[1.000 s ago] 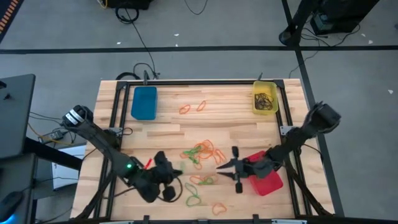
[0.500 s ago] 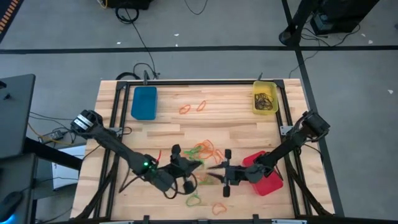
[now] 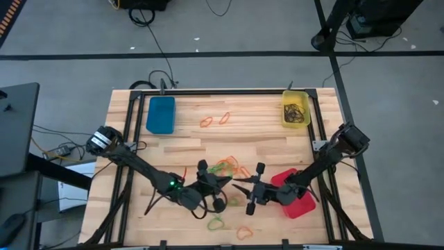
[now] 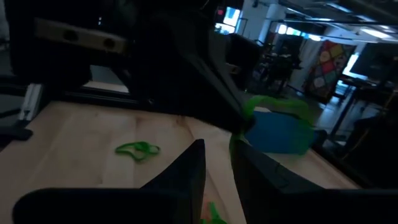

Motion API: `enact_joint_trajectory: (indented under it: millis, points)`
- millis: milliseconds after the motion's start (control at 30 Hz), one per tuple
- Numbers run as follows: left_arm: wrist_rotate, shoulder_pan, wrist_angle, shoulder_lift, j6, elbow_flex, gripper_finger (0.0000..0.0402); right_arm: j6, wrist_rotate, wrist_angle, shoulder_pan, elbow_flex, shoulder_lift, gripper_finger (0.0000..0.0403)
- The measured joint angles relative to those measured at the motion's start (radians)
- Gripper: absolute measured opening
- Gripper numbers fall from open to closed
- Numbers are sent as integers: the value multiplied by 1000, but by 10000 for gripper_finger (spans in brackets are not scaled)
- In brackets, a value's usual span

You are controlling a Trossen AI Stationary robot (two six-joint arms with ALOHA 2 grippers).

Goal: Sort rubber bands into baskets
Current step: Put the green rubber band into the red bin

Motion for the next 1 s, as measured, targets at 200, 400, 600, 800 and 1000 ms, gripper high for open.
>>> enact_joint_trajectory:
  millis: [200, 400, 600, 800, 1000]
  points:
    - [41, 0, 31, 0, 4, 0, 7, -1, -5, -4, -11, 0, 0, 92]
    - [57, 0, 32, 0, 4, 0, 7, -1, -39, -4, -14, 0, 0, 92]
    - [60, 0, 31, 0, 4, 0, 7, 0, -49, -4, -15, 0, 0, 34]
    - [67, 1, -25, 0, -30, 0, 18, -99, 165, -109, 26, 0, -17, 7]
    - [67, -7, -134, -11, -54, 1, 59, -117, 369, -332, 121, -1, -156, 4]
